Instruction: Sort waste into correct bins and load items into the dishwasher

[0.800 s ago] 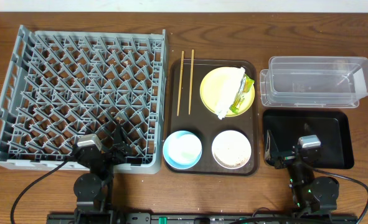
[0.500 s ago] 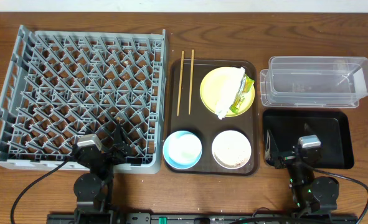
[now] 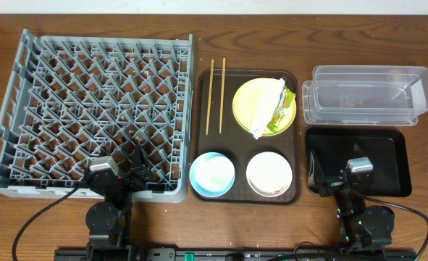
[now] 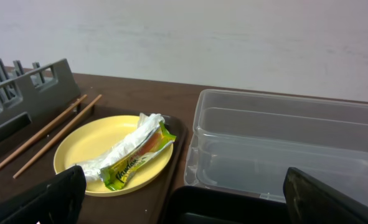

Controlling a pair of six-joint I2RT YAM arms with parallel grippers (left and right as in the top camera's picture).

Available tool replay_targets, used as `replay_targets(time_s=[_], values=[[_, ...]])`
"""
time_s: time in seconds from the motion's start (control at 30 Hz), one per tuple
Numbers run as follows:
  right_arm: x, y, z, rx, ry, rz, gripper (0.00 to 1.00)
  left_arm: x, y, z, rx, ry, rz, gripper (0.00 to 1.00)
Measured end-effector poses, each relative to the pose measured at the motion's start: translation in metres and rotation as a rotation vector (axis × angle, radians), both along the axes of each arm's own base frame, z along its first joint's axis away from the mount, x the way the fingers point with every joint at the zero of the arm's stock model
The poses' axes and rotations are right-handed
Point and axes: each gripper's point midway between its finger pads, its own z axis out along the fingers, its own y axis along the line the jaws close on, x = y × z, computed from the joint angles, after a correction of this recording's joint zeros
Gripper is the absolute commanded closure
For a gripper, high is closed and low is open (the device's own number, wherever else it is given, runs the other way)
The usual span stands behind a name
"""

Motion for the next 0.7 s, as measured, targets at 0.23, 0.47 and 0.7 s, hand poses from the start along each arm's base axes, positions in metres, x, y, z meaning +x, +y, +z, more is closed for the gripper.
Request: replay_targets(time_s=[0.23, 0.47, 0.7], values=[[0.0000, 0.0000, 0.0000, 0.000, 0.000, 0.000, 0.01, 0.0000, 0.0000, 0.0000, 0.000, 0.000, 0.000, 0.10], [0.0000, -0.0001, 0.0000, 0.000, 0.000, 0.000, 0.01, 0.0000, 0.0000, 0.0000, 0.000, 0.000, 0.000, 0.10], [0.0000, -0.0001, 0.0000, 0.000, 0.000, 0.000, 0.01, 0.0000, 0.0000, 0.0000, 0.000, 0.000, 0.000, 0.10]])
